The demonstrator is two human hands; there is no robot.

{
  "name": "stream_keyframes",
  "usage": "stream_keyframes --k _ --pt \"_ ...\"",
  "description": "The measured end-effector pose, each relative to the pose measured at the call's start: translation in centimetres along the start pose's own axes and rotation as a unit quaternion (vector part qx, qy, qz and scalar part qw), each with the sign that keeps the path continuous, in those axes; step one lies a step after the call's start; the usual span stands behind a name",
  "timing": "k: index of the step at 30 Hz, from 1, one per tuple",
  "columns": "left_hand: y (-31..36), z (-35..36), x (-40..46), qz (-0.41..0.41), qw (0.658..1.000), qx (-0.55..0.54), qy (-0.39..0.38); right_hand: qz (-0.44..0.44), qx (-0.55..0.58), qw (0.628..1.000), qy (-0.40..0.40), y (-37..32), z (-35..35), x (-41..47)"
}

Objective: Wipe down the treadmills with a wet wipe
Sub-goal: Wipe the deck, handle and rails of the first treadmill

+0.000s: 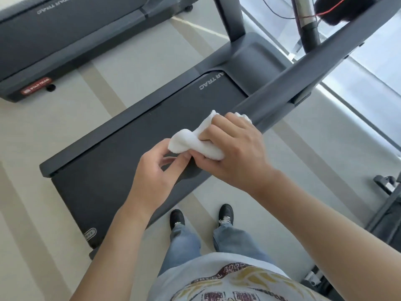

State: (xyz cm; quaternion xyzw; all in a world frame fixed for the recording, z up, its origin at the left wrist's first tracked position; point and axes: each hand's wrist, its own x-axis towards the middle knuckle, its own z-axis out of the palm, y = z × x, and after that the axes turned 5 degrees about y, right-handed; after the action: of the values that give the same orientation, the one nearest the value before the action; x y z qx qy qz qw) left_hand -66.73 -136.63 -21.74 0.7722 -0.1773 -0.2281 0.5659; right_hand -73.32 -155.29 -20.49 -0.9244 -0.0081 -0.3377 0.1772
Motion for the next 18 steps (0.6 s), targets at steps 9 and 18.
stream_keyframes --k 9,18 --pt "3.0 2.7 1.3 0.007 0.998 0.064 0.012 0.115 -0.021 0.989 0.093 4.4 0.2 3.5" --pt "2.3 3.3 3.1 0.046 0.996 0.057 -0.049 0.178 -0.018 0.967 0.181 -1.0 1.8 -2.5"
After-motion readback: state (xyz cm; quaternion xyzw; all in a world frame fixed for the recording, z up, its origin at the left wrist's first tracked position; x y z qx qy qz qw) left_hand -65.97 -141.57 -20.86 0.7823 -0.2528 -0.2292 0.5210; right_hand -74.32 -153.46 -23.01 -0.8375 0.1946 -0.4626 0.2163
